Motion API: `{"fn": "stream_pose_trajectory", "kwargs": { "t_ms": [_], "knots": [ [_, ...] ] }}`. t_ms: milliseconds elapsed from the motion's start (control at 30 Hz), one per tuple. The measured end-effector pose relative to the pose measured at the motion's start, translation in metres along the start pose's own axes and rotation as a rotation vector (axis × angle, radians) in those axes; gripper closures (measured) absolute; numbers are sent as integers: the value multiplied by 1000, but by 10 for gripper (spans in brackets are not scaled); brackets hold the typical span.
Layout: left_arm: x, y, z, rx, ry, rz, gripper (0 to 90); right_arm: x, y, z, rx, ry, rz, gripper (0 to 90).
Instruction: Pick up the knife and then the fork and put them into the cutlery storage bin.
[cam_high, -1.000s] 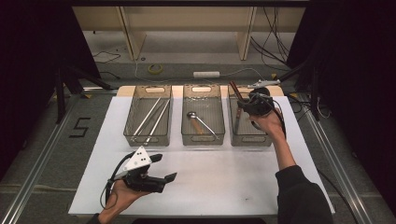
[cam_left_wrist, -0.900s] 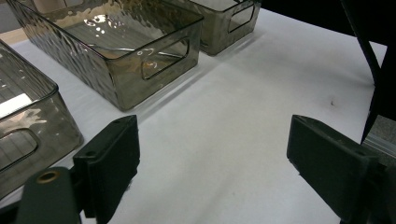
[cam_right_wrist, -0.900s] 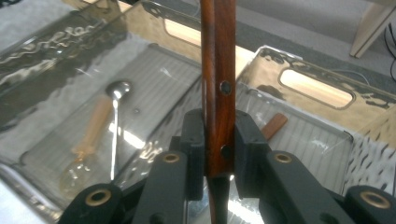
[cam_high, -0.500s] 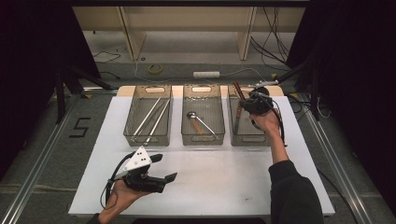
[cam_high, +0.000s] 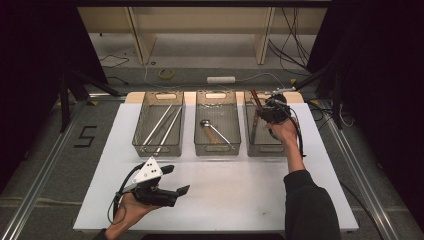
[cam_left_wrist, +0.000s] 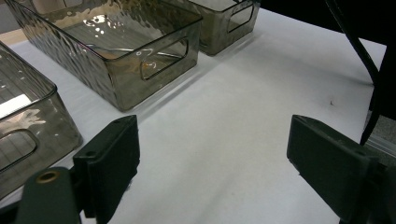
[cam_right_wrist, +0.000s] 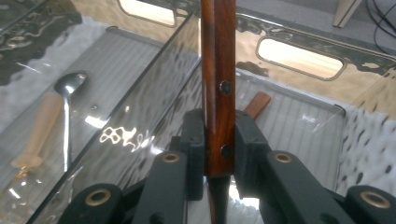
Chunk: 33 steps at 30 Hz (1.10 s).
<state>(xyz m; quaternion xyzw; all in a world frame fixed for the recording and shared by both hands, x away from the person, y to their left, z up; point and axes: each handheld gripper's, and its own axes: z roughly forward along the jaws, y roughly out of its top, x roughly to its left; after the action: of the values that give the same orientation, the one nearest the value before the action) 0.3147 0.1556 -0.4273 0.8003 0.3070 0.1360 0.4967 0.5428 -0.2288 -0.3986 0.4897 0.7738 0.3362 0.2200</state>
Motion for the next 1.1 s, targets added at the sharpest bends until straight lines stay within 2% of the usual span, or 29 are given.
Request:
{"fn": "stream_pose_trajectory", "kwargs": {
  "t_ms": [167, 767, 1100],
  "knots": [
    [-2, 0, 2, 6, 1, 15, 165, -1, -2, 5, 6, -2, 9, 774],
    [-2, 0, 2, 8, 0, 17, 165, 2, -5, 12, 30, -16, 12, 773],
    [-2, 0, 2, 5, 0, 12, 165, 1, -7, 16, 65, -32, 17, 771]
  ]
}}
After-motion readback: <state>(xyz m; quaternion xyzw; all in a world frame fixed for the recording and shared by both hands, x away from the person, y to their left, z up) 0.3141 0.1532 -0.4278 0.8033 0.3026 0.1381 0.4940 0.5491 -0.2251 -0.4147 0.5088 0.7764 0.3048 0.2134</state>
